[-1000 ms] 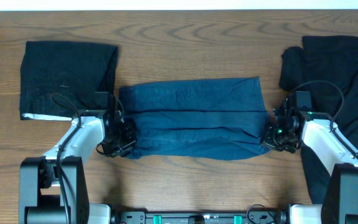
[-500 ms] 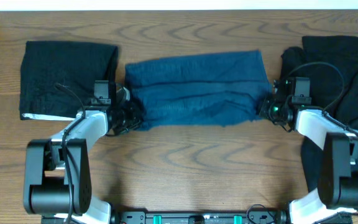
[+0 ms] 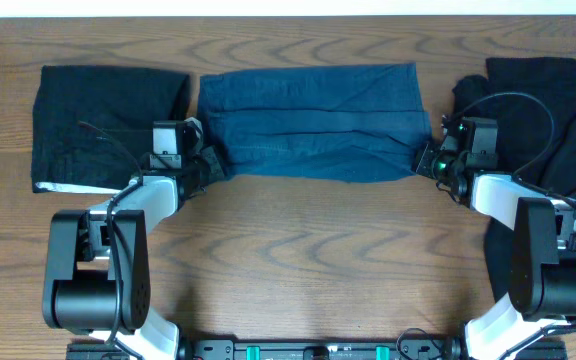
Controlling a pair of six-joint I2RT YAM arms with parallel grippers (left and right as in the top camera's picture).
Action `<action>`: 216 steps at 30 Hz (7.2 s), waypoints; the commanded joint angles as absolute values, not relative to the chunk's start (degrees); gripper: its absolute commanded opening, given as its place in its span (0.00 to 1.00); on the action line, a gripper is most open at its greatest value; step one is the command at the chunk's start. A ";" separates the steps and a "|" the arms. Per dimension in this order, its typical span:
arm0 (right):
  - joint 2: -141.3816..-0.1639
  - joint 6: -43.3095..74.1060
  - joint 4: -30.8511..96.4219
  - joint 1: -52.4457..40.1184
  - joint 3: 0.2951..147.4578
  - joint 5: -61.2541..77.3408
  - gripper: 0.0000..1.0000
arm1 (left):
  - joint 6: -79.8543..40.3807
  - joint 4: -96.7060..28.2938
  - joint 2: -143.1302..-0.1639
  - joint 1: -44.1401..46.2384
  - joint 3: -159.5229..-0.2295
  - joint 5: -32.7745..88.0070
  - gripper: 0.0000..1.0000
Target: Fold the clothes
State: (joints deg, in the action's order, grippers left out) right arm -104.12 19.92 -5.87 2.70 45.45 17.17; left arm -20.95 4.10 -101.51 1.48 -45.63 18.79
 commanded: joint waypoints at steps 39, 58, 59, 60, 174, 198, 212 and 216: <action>-82.83 16.27 59.33 3.09 48.40 10.68 0.01 | -20.27 -51.90 -74.54 1.06 -46.65 2.94 0.06; -82.83 13.37 64.75 2.31 59.88 15.29 0.88 | -20.27 -53.41 -75.66 1.06 -50.76 11.84 0.60; -82.83 13.19 64.58 1.87 59.88 15.29 0.81 | -20.27 -53.32 -75.68 1.06 -50.74 12.95 0.59; -82.85 13.19 64.42 1.41 59.70 15.27 0.76 | -20.27 -53.34 -75.68 1.08 -50.70 13.39 0.53; -87.35 11.49 32.64 -5.30 55.29 18.20 0.13 | -20.05 -38.22 -83.88 2.09 -53.41 11.57 0.13; -107.48 12.97 30.22 -0.49 55.29 5.58 0.11 | -20.03 -43.68 -101.82 4.32 -52.77 0.54 0.11; -104.86 9.10 39.22 5.37 65.21 13.32 0.50 | -19.57 -47.37 -95.50 4.32 -54.57 1.52 0.06; -103.46 7.35 41.28 4.49 67.99 21.69 0.53 | -19.59 -47.51 -88.95 4.32 -54.63 3.86 0.06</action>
State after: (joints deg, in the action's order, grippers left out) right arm -104.62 10.07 40.75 5.17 65.63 15.66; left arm -19.66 -47.13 -93.82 4.60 -54.06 3.90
